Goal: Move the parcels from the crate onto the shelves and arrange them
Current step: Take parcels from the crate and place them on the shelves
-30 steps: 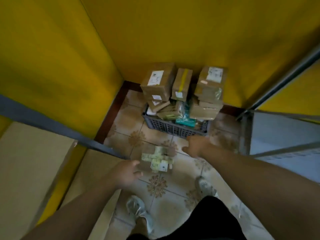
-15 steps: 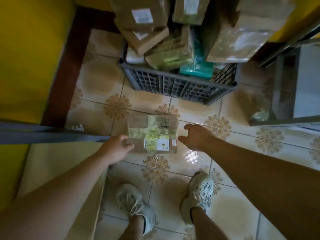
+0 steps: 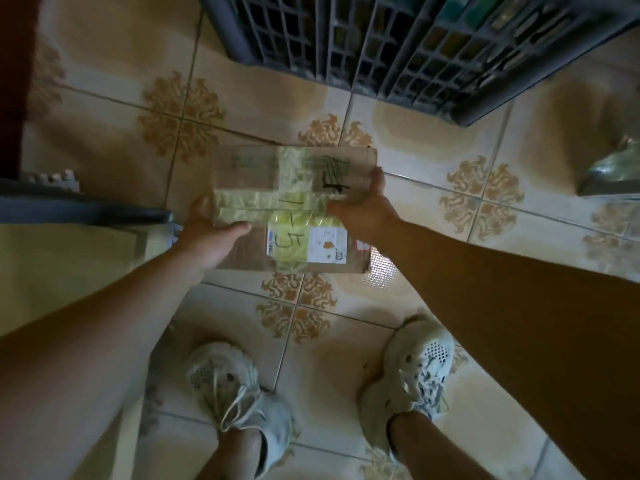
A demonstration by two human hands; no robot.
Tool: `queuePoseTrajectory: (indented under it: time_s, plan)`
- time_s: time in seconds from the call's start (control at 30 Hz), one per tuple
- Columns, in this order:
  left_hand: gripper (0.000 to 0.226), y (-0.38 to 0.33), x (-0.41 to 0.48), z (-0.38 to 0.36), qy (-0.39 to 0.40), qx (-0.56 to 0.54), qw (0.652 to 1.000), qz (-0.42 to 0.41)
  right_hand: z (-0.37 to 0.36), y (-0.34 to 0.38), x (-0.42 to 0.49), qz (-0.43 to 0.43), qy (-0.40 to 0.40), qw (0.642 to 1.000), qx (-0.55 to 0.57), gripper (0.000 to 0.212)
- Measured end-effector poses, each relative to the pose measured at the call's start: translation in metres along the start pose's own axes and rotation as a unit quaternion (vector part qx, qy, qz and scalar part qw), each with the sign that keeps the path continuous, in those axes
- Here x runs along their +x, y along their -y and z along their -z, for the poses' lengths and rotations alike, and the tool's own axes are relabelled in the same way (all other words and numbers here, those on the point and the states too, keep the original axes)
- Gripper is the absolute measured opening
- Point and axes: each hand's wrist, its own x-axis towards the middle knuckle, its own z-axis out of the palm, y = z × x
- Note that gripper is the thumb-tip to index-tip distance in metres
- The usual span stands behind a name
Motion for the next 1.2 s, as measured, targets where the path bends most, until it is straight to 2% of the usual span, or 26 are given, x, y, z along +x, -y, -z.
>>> queuePoseTrajectory:
  time_s: [0.2,0.27,0.43,0.57,0.63,0.8,0.97,1.03,1.1,1.2]
  plan:
    - [0.049,-0.015,-0.056,0.024,0.020,-0.059,0.997,-0.042,0.033,0.002,-0.060,0.012,-0.085,0.996,-0.003,0.094]
    - [0.046,-0.027,-0.090,0.038,0.019,-0.089,0.993,-0.070,0.052,0.010,-0.092,0.030,-0.108,0.994,0.012,0.090]
    - [0.063,-0.074,-0.197,0.096,0.046,-0.138,0.983,-0.113,0.099,0.041,-0.205,0.047,-0.146,0.985,0.076,0.088]
    - [0.083,-0.115,-0.289,0.157,0.080,-0.124,0.977,-0.156,0.135,0.072,-0.313,0.045,-0.183,0.970,0.151,0.086]
    - [0.082,-0.133,-0.334,0.182,0.086,-0.113,0.970,-0.197,0.151,0.084,-0.366,0.052,-0.205,0.958,0.191,0.088]
    - [0.071,-0.157,-0.434,0.236,0.082,-0.072,0.947,-0.302,0.176,0.097,-0.483,0.068,-0.266,0.938,0.212,0.086]
    - [0.074,-0.163,-0.499,0.270,0.100,-0.047,0.916,-0.385,0.175,0.090,-0.586,0.054,-0.298,0.917,0.261,0.054]
    - [0.081,-0.166,-0.522,0.280,0.105,-0.039,0.910,-0.399,0.175,0.087,-0.622,0.055,-0.320,0.903,0.281,0.049]
    - [0.087,-0.172,-0.544,0.289,0.112,-0.032,0.902,-0.415,0.178,0.086,-0.651,0.060,-0.326,0.896,0.294,0.053]
    - [0.085,-0.179,-0.580,0.299,0.108,-0.037,0.880,-0.462,0.188,0.085,-0.696,0.086,-0.326,0.884,0.325,0.076]
